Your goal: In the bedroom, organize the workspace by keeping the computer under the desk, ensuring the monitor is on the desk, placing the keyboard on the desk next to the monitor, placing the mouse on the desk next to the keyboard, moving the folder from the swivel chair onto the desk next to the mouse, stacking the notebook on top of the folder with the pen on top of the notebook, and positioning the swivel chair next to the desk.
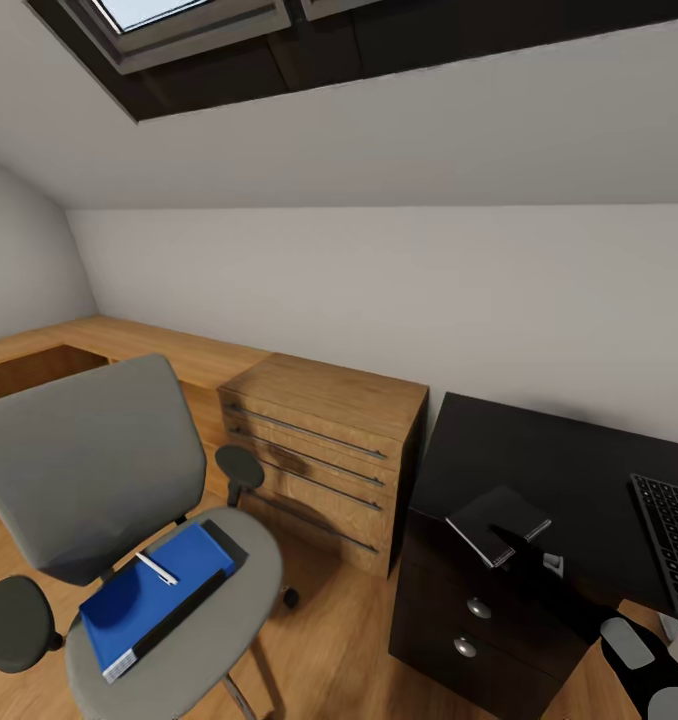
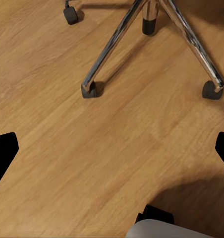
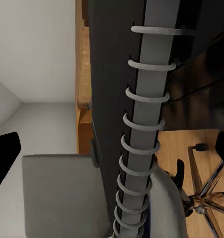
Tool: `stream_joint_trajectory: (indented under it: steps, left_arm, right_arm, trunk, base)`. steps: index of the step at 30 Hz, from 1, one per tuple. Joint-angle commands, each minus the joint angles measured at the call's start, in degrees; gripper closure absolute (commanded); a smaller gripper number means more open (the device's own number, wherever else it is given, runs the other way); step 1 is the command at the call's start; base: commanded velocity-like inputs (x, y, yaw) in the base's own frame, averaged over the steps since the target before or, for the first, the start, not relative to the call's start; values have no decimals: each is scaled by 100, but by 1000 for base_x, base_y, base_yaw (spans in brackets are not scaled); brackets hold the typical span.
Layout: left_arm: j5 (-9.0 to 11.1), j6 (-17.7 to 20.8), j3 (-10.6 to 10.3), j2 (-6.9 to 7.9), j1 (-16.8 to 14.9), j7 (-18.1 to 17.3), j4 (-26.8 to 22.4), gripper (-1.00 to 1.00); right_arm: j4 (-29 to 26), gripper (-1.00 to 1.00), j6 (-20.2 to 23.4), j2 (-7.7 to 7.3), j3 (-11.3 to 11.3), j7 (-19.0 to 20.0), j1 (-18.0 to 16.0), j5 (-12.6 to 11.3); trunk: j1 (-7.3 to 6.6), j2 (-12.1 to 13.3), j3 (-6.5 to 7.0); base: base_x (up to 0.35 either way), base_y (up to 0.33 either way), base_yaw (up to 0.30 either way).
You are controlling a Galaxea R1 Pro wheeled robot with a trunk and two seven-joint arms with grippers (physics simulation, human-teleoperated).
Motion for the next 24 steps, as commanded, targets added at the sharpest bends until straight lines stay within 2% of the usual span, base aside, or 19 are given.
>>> stream_joint_trajectory:
  steps: [1,17,24]
  left_arm:
    - [-36,-6,39,-1,3,6,-12,-100]
    - [-36,-6,35,0,4,6,-12,-100]
    - [-36,-6,35,0,4,12,-12,-100]
  right_arm:
    - [13,-100,-93,-2,-6,-37,3,157]
    - [11,-100,-102,0,-3,-28,1,159]
    - [5,-100,-114,18,14,-28,3,177]
  trunk:
    - [0,-2,-6]
    - [0,-2,-6]
    - [0,-2,-6]
  base:
    - [-119,0,0]
    - [-273,0,0]
    - [-118,0,0]
